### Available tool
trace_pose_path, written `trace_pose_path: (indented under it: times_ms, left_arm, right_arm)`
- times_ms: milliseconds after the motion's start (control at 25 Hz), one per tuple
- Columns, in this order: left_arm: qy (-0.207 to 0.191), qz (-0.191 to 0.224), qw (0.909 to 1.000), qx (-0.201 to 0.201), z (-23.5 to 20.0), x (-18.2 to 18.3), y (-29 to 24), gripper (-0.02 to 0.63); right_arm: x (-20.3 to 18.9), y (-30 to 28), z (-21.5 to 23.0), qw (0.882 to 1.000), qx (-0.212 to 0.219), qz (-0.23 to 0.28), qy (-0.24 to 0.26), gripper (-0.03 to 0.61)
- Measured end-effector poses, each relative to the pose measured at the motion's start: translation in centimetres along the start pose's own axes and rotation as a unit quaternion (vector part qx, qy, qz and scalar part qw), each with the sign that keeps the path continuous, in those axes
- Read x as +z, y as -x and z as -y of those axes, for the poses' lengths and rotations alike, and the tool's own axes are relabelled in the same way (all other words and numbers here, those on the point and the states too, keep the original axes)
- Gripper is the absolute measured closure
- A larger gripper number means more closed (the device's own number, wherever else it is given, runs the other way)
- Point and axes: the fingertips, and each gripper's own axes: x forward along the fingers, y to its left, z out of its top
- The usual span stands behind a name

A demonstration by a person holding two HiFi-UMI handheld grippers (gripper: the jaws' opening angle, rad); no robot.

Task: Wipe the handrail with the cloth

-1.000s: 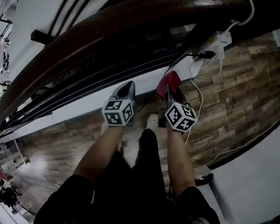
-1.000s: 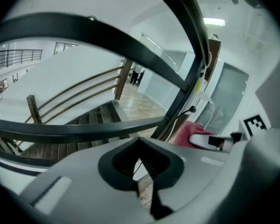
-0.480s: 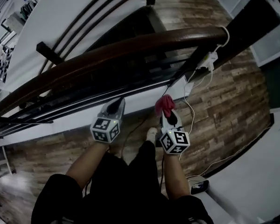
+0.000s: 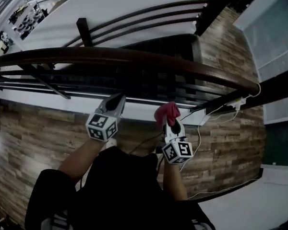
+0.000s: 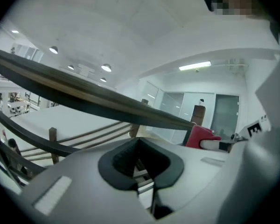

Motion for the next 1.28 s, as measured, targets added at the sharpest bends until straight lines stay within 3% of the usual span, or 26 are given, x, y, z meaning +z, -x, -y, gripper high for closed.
trace_pose_path:
  times_ms: [160,280,520,720,1040,1280]
  left_arm:
    - [-0.015,0.025,0.9984,0.049,-3.7,3.0,4.7,0.615]
    - [-0.021,0.05,0.9934,0.101,-5.8,4.3,8.4,0.615]
    - [0.011,0.097,0.9679,0.232,-7.5,4.1,15.9,0.615]
    - [0.039,0.108,0.9487,0.294,-5.4,1.5,19.0,0.615]
    - [0.062,0.136,0.9232,0.354,-7.1,0.6,24.5,0.615]
    - [0.044,0.136,0.9214,0.361,-13.8,1.1,29.6,0.615]
  right_arm:
    - [2.1,-3.5,-7.1,0.996,0.089,0.009,0.006,0.529]
    - [3.1,-4.6,-11.1,0.986,0.167,0.004,0.029,0.529]
    - [3.4,-4.5,-14.0,0.96,0.277,-0.021,0.047,0.529]
    - [2.6,-3.4,-15.2,0.935,0.346,-0.037,0.061,0.529]
    - [0.1,-3.4,-21.2,0.905,0.412,-0.069,0.081,0.529]
    - [-2.7,-6.2,-29.0,0.903,0.414,-0.065,0.094,0.529]
